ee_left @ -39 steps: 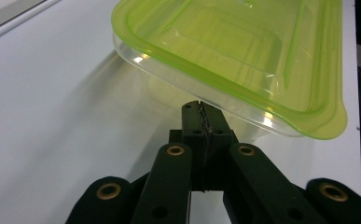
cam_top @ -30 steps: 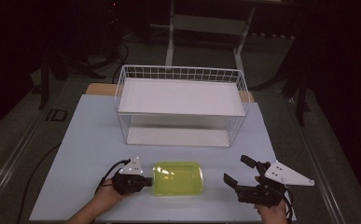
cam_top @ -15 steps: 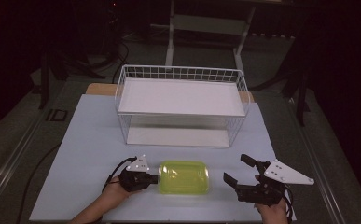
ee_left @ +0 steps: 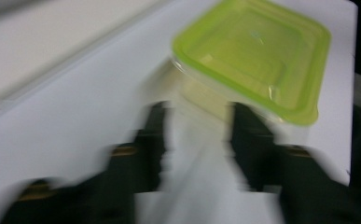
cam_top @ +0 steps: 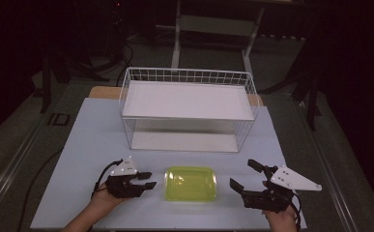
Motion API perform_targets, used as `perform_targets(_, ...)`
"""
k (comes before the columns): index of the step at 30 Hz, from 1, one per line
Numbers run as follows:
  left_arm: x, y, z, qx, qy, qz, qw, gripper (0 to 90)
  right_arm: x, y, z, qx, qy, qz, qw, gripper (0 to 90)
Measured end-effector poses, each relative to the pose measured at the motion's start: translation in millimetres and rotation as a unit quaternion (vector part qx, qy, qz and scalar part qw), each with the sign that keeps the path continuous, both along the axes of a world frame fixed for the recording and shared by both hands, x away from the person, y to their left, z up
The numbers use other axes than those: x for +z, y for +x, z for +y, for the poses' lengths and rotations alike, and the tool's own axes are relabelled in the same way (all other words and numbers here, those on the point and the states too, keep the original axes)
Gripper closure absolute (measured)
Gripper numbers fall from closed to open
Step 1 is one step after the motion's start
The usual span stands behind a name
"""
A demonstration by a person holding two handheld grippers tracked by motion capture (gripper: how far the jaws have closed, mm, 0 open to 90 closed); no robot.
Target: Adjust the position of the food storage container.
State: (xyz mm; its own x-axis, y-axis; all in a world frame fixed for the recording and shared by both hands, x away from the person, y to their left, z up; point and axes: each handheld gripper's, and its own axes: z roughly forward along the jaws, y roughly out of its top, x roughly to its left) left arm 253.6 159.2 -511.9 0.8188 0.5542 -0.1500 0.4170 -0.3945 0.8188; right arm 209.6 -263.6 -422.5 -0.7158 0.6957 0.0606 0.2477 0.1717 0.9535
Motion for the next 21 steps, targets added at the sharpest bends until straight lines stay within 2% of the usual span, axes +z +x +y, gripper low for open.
perform_targets(1, 3.3, -0.9, 1.7, 0.001, -0.008, 0.005, 1.0000, 36.2, -0.3, 0.8, 0.8, 0.000, 0.000, 0.000, 1.0000, 13.4)
perform_targets(3, 8.7, -3.0, 4.0, 0.010, -0.018, 0.002, 0.9998, 21.0, -1.2, 3.0, 3.0, 0.008, -0.004, 0.005, 0.9999, 13.9)
perform_targets(4, 10.9, -3.1, 4.5, 0.005, -0.019, 0.001, 0.9998, 11.9, -1.9, 3.5, 4.6, 0.009, -0.007, 0.008, 0.9999, 13.9)
perform_targets(6, 14.2, -3.2, 4.1, 0.003, -0.022, 0.008, 0.9997, 3.5, -3.8, 4.6, 7.6, 0.003, -0.022, 0.001, 0.9998, 13.9)
perform_targets(9, 16.6, -3.6, 2.2, 0.001, -0.042, 0.013, 0.9990, 2.0, -7.4, 7.6, 10.5, 0.001, -0.034, 0.004, 0.9994, 12.4)
perform_targets(10, 17.2, -4.6, 0.4, 0.003, -0.048, 0.009, 0.9988, 2.0, -8.6, 8.7, 10.6, -0.002, -0.033, 0.001, 0.9994, 12.3)
perform_targets(12, 18.7, -5.9, -4.5, 0.003, -0.046, 0.006, 0.9989, 2.0, -10.4, 9.6, 11.5, -0.013, -0.038, -0.008, 0.9992, 14.6)
perform_targets(14, 19.2, -6.9, -9.7, 0.003, -0.048, 0.007, 0.9988, 1.9, -11.7, 12.2, 13.2, -0.007, -0.056, -0.006, 0.9984, 14.5)
perform_targets(17, 18.4, -7.6, -19.7, 0.003, -0.059, 0.023, 0.9980, 2.0, -16.1, 12.8, 16.2, -0.018, -0.063, -0.019, 0.9977, 15.8)
perform_targets(21, 18.4, -7.9, -26.9, 0.004, -0.053, 0.024, 0.9983, 2.0, -24.7, 19.6, 17.9, 0.001, -0.052, -0.002, 0.9986, 15.7)
